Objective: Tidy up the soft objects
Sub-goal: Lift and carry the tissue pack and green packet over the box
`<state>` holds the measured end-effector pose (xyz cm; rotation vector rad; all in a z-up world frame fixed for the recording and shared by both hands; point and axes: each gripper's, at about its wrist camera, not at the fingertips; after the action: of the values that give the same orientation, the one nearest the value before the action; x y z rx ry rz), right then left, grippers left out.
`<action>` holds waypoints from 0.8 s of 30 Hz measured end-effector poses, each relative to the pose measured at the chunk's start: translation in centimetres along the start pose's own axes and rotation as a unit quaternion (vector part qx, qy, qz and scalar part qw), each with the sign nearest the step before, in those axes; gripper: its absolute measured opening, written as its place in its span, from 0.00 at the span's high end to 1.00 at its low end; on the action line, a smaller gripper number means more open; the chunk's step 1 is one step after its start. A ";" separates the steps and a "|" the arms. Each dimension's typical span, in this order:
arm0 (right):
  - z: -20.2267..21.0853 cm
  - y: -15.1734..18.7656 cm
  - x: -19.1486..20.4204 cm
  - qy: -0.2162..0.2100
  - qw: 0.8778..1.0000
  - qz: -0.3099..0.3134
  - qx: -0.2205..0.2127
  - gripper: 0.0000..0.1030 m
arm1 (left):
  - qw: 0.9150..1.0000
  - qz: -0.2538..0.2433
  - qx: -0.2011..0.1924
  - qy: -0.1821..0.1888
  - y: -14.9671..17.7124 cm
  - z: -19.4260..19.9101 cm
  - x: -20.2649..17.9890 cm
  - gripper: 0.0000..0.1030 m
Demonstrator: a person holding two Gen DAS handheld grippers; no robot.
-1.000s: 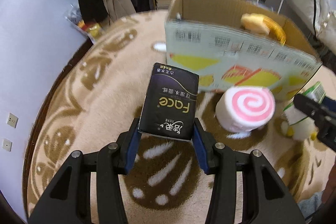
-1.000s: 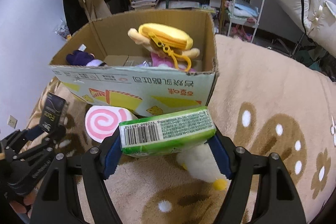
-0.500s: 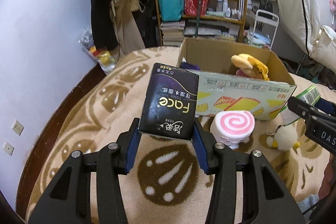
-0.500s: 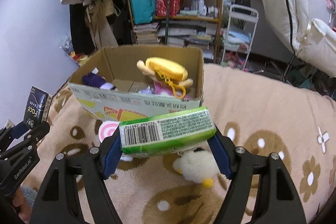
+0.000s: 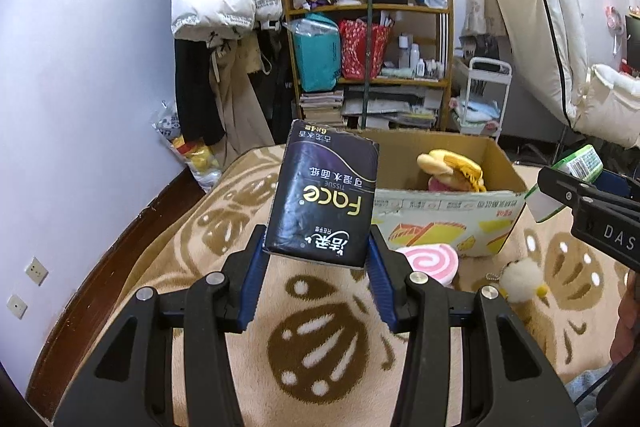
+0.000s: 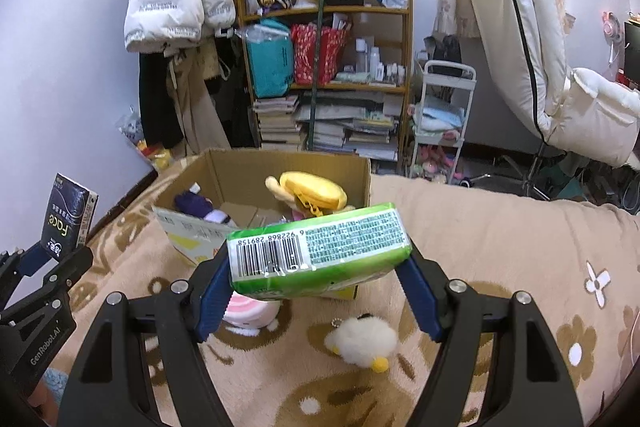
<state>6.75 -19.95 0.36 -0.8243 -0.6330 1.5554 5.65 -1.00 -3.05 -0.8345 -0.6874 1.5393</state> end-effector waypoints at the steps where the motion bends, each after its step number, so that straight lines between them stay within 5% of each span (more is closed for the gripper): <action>1: 0.2 -0.1 0.0 0.001 1.000 0.000 -0.004 0.23 | 1.000 0.003 -0.004 0.002 -0.2 0.2 0.1 0.55; 24: 0.9 -2.8 -2.8 -0.021 0.995 -0.045 -0.092 0.23 | 0.996 -0.032 -0.074 0.038 -3.9 0.9 -2.5 0.55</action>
<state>7.86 -22.20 3.55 -0.8880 -0.8429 1.4506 7.19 -2.93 0.93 -0.9675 -0.7717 1.4057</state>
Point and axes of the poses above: each gripper's, at about its wrist camera, not at the fingertips, and z roughly against the way its jaws point, x to its left, y to its underside, and after that the axes turned 15 degrees about z, right-handed
